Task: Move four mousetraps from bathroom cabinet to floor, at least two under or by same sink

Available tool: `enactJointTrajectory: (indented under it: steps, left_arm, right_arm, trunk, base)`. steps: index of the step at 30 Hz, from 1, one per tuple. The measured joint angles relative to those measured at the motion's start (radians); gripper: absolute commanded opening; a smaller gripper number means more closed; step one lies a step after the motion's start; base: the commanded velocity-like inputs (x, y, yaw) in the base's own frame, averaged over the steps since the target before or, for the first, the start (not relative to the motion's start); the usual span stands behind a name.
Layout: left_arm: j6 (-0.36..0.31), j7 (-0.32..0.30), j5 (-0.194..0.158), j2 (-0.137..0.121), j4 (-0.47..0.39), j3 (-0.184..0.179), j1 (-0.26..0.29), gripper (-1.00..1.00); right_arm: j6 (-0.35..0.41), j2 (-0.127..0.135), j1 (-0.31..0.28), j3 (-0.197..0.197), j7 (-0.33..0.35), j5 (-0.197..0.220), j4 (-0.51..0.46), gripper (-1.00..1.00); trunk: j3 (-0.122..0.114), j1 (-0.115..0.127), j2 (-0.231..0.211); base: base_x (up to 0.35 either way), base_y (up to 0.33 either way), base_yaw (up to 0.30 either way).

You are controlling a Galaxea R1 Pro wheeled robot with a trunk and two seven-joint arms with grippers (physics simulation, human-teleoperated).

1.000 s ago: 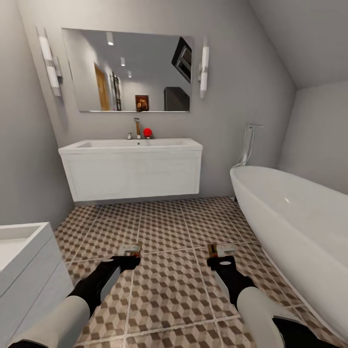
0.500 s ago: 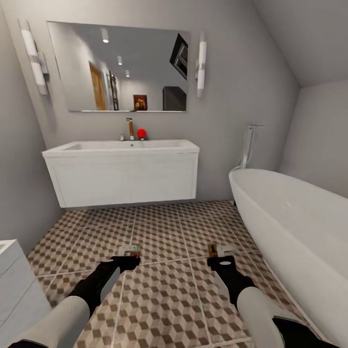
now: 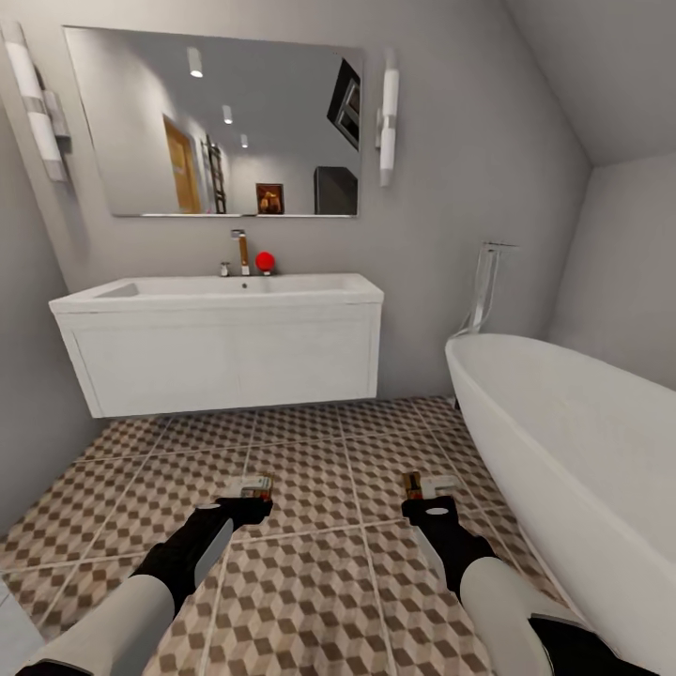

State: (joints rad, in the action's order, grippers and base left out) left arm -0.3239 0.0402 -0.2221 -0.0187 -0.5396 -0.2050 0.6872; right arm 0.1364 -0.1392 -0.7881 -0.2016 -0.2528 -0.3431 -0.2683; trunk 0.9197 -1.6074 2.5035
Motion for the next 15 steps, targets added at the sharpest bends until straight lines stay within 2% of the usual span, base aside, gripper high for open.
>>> enactJointTrajectory:
  steps: [7, 15]
  left_arm:
    - [0.0, 0.0, 0.0, -0.001, -0.001, 0.0, 0.0, -1.0]
    - [0.0, 0.0, 0.0, -0.001, -0.007, -0.001, 0.001, -1.0]
  right_arm:
    - [-0.001, -0.002, 0.0, 0.002, -0.01, 0.0, 0.0, -1.0]
    - [0.004, -0.002, 0.0, 0.001, -0.009, -0.001, 0.0, -1.0]
  trunk:
    - [0.0, 0.0, 0.0]
    - [0.0, 0.0, 0.0]
  base:
    - [0.163, -0.007, 0.027]
    - [0.023, -0.001, 0.228]
